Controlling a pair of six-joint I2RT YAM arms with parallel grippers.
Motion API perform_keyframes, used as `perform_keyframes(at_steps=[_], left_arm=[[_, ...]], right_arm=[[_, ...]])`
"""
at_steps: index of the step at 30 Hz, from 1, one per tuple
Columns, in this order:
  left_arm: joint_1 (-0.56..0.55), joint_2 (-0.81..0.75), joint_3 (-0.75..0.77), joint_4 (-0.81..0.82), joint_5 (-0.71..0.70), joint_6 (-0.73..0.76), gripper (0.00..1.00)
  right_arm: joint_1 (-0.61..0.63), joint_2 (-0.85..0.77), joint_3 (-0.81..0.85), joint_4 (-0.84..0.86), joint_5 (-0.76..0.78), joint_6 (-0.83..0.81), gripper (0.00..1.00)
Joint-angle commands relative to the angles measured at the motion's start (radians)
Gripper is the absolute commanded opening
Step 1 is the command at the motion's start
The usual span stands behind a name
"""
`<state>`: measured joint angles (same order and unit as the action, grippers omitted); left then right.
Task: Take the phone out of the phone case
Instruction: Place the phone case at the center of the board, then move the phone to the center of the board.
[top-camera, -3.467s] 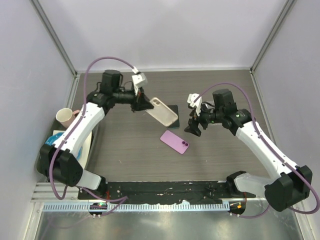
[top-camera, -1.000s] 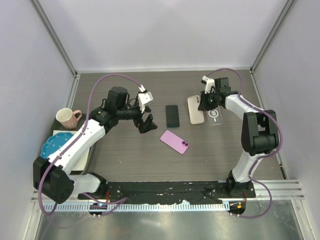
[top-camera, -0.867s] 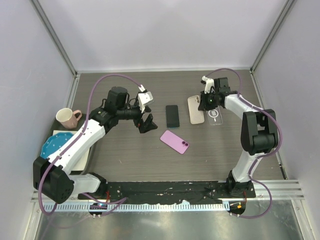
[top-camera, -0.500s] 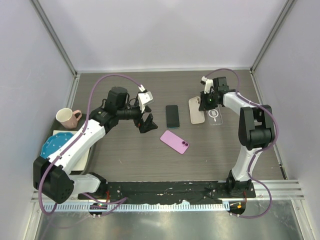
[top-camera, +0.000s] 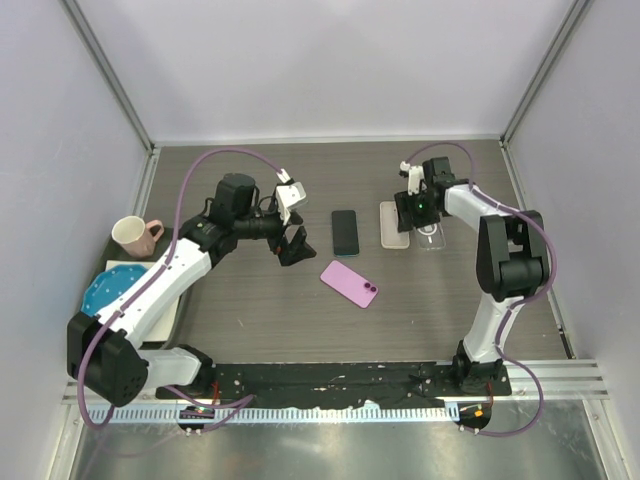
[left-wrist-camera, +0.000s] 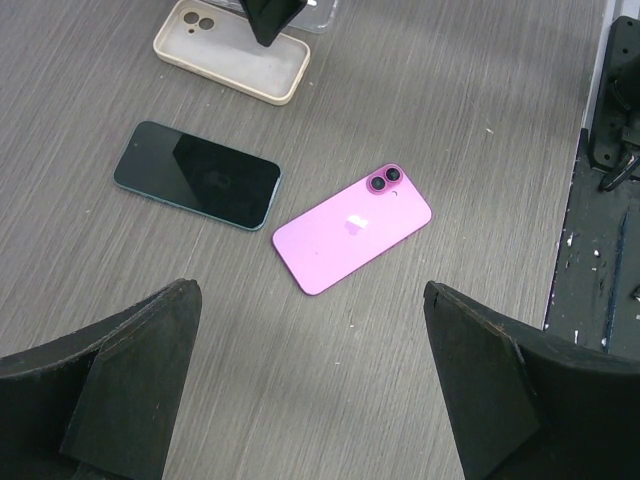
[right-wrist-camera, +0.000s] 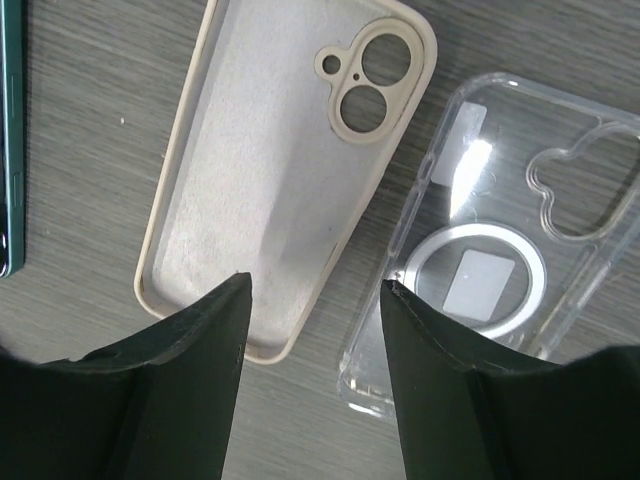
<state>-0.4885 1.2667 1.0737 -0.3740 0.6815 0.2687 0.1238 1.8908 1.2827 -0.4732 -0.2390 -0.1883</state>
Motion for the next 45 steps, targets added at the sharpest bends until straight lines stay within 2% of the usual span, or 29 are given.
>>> perform_keyframes(at_steps=[1,2,5,7,13,17,27,31,35,40,44,45], left_arm=[[0.002,-0.009,-0.006,0.047,0.016,-0.003,0.96],[0.004,-0.012,-0.008,0.047,0.013,-0.002,0.96],[0.004,-0.015,-0.014,0.050,0.004,0.001,0.97],[0.011,-0.020,-0.014,0.050,0.003,0.003,0.97],[0.111,-0.052,-0.011,0.018,0.033,-0.006,0.98],[0.146,-0.090,-0.027,-0.052,0.001,0.078,0.99],[0.148,-0.127,-0.099,-0.049,-0.039,0.083,1.00],[0.148,-0.142,-0.115,-0.045,-0.045,0.073,1.00],[0.154,-0.162,-0.113,-0.063,-0.059,0.086,1.00],[0.169,-0.181,-0.107,-0.097,-0.068,0.098,1.00],[0.183,-0.202,-0.115,-0.103,-0.076,0.102,1.00],[0.189,-0.207,-0.118,-0.106,-0.076,0.104,1.00]], right_arm=[[0.014,-0.128,0.027,-0.038,0.050,-0.034,0.60],[0.019,-0.148,0.030,-0.057,0.064,-0.043,0.61],[0.057,-0.257,0.017,-0.090,0.087,-0.086,0.81],[0.111,-0.340,-0.023,-0.110,0.089,-0.146,0.87],[0.295,-0.501,-0.230,-0.120,-0.012,-0.247,0.90],[0.370,-0.496,-0.312,-0.113,-0.043,-0.281,0.91],[0.390,-0.523,-0.464,-0.153,0.078,-0.617,0.91],[0.413,-0.464,-0.459,-0.127,0.087,-0.637,0.86],[0.467,-0.391,-0.430,-0.097,0.067,-0.632,0.71],[0.548,-0.296,-0.408,-0.076,0.038,-0.654,0.65],[0.571,-0.195,-0.355,-0.070,-0.023,-0.642,0.39],[0.577,-0.181,-0.332,-0.071,-0.039,-0.637,0.38]])
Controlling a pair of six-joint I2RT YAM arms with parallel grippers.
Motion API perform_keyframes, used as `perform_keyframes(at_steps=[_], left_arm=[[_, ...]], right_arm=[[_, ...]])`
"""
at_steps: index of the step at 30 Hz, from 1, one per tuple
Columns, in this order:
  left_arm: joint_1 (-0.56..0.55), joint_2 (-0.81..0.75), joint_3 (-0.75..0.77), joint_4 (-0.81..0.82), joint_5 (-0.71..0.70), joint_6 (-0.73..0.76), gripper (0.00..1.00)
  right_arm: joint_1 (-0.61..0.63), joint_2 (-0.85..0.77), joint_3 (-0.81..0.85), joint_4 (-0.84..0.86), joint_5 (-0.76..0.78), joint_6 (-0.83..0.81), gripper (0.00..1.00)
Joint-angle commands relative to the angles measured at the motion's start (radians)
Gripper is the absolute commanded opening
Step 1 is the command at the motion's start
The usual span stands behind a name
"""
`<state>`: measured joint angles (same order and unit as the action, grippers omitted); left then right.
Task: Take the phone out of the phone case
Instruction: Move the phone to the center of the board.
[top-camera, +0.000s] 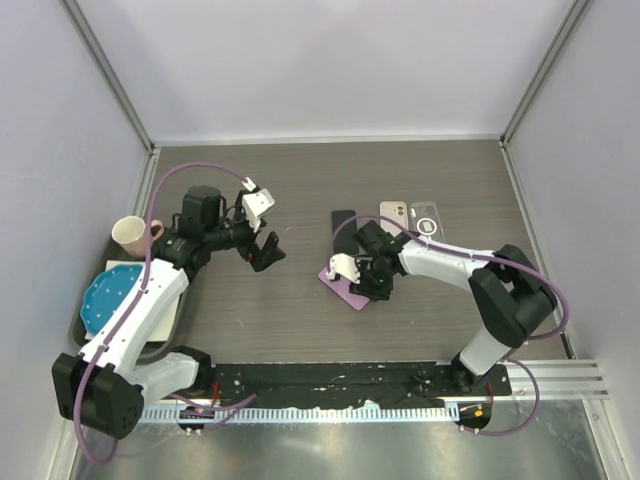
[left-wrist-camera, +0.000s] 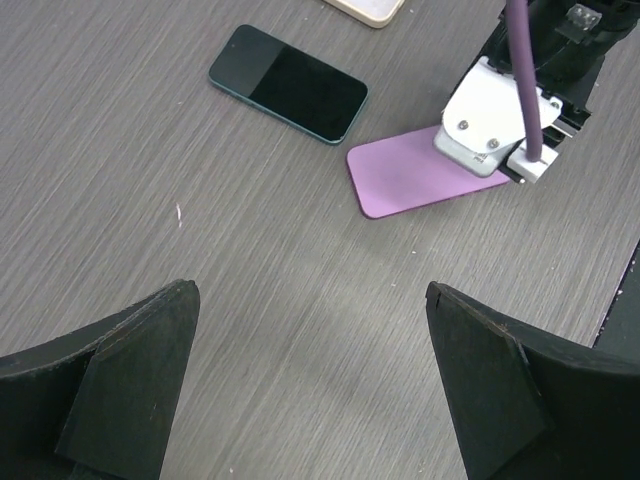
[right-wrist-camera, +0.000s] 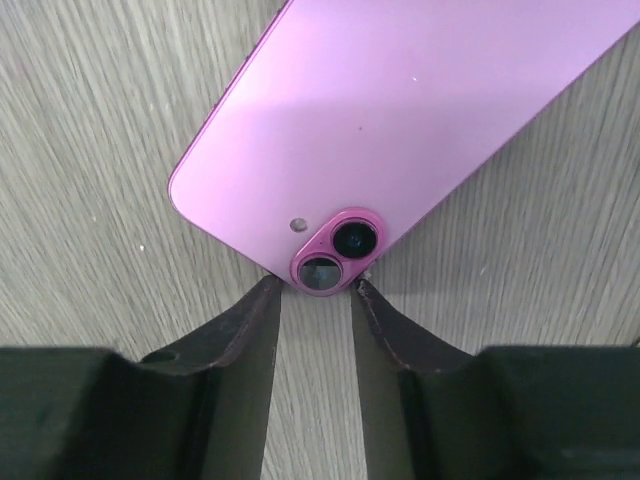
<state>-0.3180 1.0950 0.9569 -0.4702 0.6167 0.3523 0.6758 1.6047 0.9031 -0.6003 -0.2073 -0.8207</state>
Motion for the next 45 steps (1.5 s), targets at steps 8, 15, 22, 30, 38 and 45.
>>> perform_keyframes(at_steps=[8,15,22,30,38,45], left_arm=[[0.048,-0.060,-0.003,-0.033,-0.005,0.027,1.00],[0.069,-0.072,-0.007,-0.044,0.006,0.030,1.00],[0.069,-0.049,-0.047,-0.137,0.067,0.175,1.00],[-0.065,0.104,-0.067,-0.102,-0.041,0.226,1.00],[-0.242,0.305,-0.017,-0.033,-0.225,0.224,1.00],[-0.322,0.394,0.011,-0.008,-0.359,0.270,1.00]], right_arm=[[0.113,0.207,0.144,0.143,-0.132,0.077,0.23],[0.130,0.325,0.291,0.310,-0.173,0.300,0.22],[0.024,0.275,0.355,0.240,-0.196,0.336,0.23],[-0.133,-0.050,0.326,-0.104,-0.307,0.213,0.46],[-0.196,-0.391,0.192,-0.084,-0.227,0.207,0.87],[-0.289,-0.538,0.195,-0.072,-0.241,0.222,0.90]])
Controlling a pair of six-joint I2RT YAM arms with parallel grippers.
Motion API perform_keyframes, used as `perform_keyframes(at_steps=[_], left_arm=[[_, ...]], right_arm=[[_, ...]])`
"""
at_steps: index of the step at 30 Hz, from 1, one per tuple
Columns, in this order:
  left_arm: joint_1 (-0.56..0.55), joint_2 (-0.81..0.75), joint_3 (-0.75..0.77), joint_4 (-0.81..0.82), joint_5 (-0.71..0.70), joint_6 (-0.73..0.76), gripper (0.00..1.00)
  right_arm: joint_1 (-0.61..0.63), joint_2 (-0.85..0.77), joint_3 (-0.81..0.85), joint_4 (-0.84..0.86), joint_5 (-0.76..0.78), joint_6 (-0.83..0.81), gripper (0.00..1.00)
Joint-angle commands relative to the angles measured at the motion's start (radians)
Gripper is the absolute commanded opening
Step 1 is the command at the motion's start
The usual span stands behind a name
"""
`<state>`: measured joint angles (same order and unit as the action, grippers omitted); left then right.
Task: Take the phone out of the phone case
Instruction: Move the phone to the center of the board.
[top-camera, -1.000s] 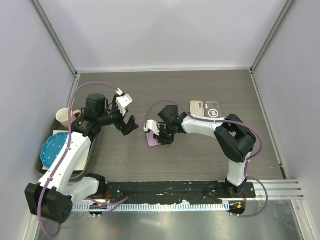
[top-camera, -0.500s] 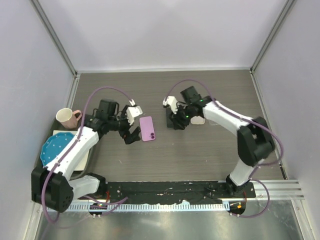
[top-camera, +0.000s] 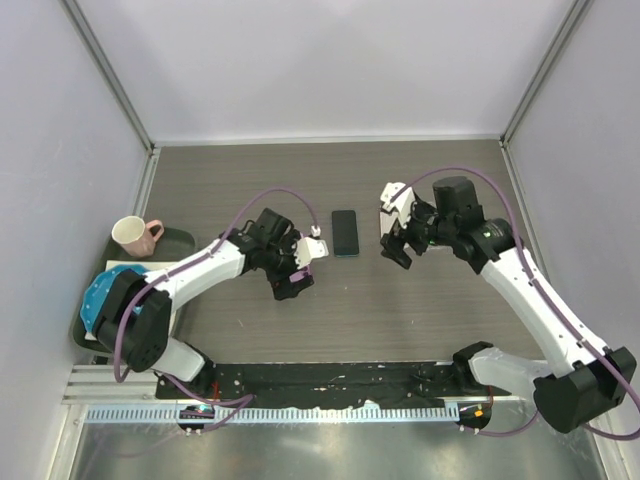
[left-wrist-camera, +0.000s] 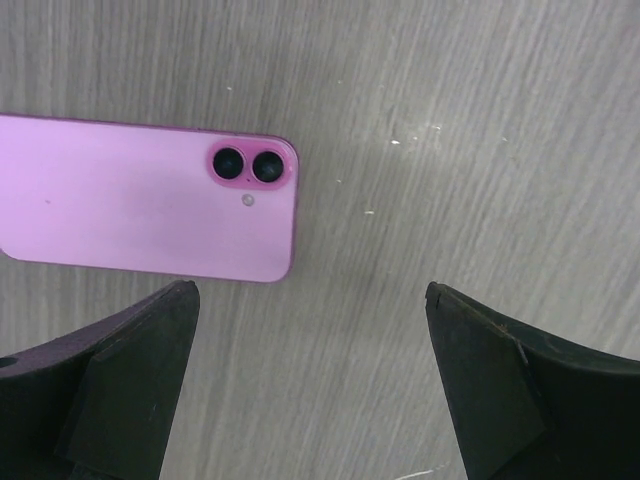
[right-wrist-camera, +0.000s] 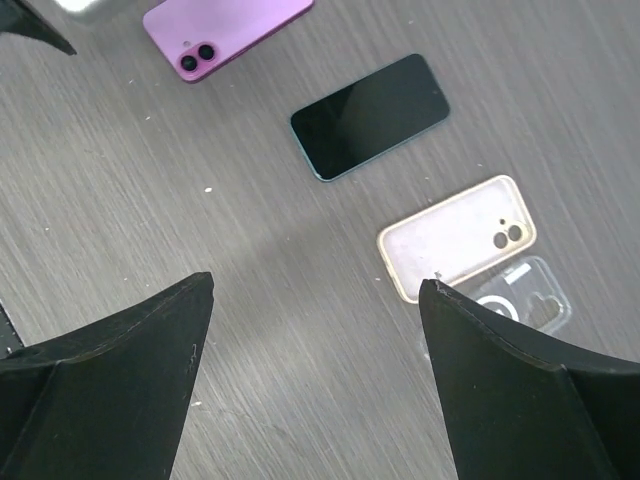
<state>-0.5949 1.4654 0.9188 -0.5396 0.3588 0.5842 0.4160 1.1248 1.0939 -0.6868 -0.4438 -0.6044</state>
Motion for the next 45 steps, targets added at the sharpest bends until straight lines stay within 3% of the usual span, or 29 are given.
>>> perform_keyframes(at_steps=[1,19,45], left_arm=[[-0.052,0.033,0.045,0.069,-0.134,0.040,1.00],[-0.124,0.137,0.012,0.185,-0.443,0.223,1.00],[-0.105,0.311,0.072,0.325,-0.597,0.296,1.00]], right_arm=[[-0.036,-0.072,0.001,0.030,-0.018,0.012,0.90],[-0.158,-0.175,-0.045,0.128,-0.096,0.089,0.90],[-0.210,-0.227,-0.094,0.188,-0.110,0.118,0.91]])
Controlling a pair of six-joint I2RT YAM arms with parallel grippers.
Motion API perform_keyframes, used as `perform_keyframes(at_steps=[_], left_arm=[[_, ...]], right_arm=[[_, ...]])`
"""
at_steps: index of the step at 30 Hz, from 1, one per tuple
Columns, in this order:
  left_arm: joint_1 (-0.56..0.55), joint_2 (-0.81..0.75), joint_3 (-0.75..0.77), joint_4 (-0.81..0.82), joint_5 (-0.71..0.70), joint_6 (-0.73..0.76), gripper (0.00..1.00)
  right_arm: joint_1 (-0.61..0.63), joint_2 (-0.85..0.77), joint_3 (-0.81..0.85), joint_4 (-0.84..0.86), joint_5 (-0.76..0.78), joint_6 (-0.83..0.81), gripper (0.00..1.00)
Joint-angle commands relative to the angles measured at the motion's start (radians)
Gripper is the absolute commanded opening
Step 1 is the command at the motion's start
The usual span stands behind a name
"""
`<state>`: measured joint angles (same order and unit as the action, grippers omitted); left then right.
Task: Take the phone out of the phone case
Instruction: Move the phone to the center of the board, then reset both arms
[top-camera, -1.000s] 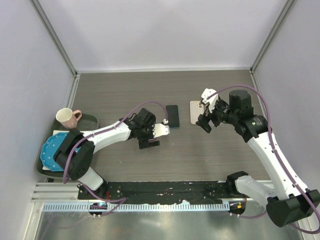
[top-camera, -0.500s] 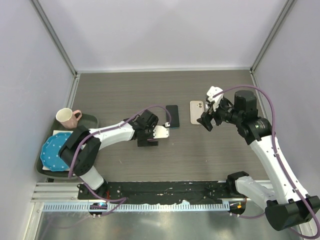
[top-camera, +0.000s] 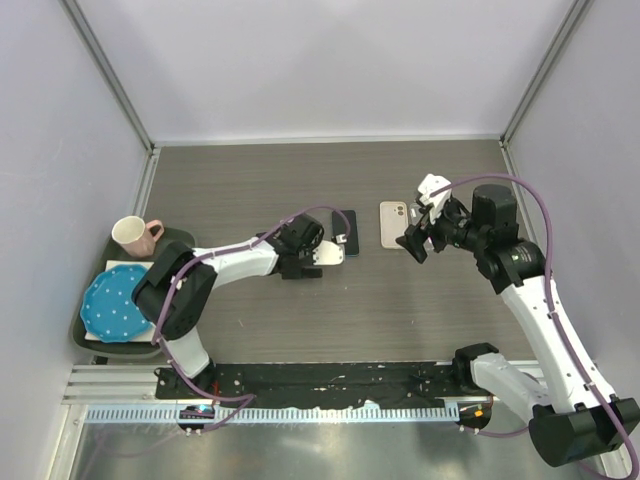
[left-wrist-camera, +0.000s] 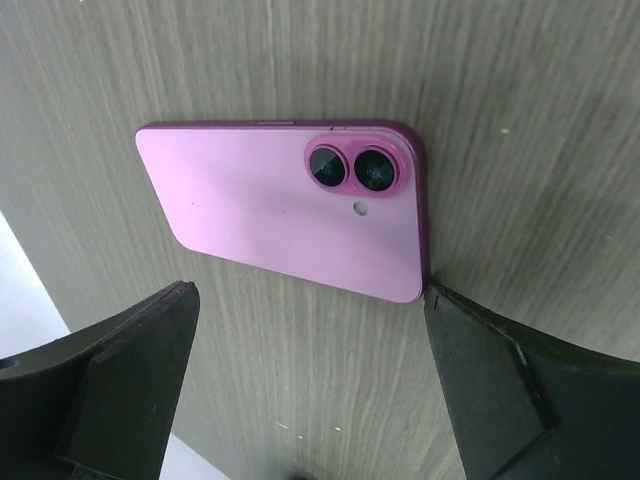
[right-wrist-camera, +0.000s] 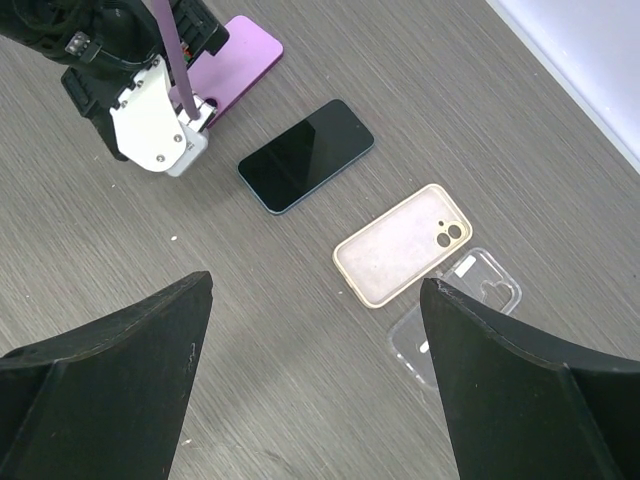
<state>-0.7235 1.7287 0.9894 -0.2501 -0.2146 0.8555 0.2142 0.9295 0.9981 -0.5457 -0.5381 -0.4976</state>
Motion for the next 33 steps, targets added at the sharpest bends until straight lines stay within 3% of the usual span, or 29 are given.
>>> perform_keyframes(at_steps=[1,10,14,20,25,27,30,31,32,33], left_arm=[[0.038,0.049,0.005,0.025,-0.023,0.025,1.00],[0.099,-0.003,0.005,0.009,-0.020,0.017,1.00],[0.098,-0.076,0.009,-0.047,0.064,-0.062,1.00],[0.098,-0.286,0.031,-0.179,0.184,-0.188,1.00],[0.122,-0.474,0.049,-0.233,0.181,-0.432,1.00],[0.163,-0.569,0.068,-0.254,0.179,-0.519,1.00],[0.264,-0.702,0.078,-0.256,0.179,-0.576,1.00],[0.295,-0.736,0.077,-0.250,0.170,-0.607,1.00],[0.321,-0.774,0.066,-0.235,0.077,-0.625,1.00],[0.344,-0.816,0.068,-0.215,0.004,-0.644,1.00]], right_arm=[[-0.009,-0.031,0.001,0.049,-0.019,0.011,0.91],[-0.016,-0.035,-0.001,0.059,-0.013,0.031,0.91],[-0.018,-0.046,0.017,0.058,0.062,0.076,0.91],[-0.018,-0.080,0.042,-0.020,0.364,0.067,0.91],[-0.018,-0.191,0.005,0.029,0.576,0.171,0.91],[-0.018,-0.237,-0.006,0.068,0.666,0.209,0.92],[-0.018,-0.300,-0.041,0.159,0.924,0.235,0.92],[-0.018,-0.319,-0.059,0.190,0.990,0.243,0.93],[-0.018,-0.337,-0.103,0.222,1.121,0.251,0.99],[-0.018,-0.378,-0.131,0.286,1.170,0.254,1.00]])
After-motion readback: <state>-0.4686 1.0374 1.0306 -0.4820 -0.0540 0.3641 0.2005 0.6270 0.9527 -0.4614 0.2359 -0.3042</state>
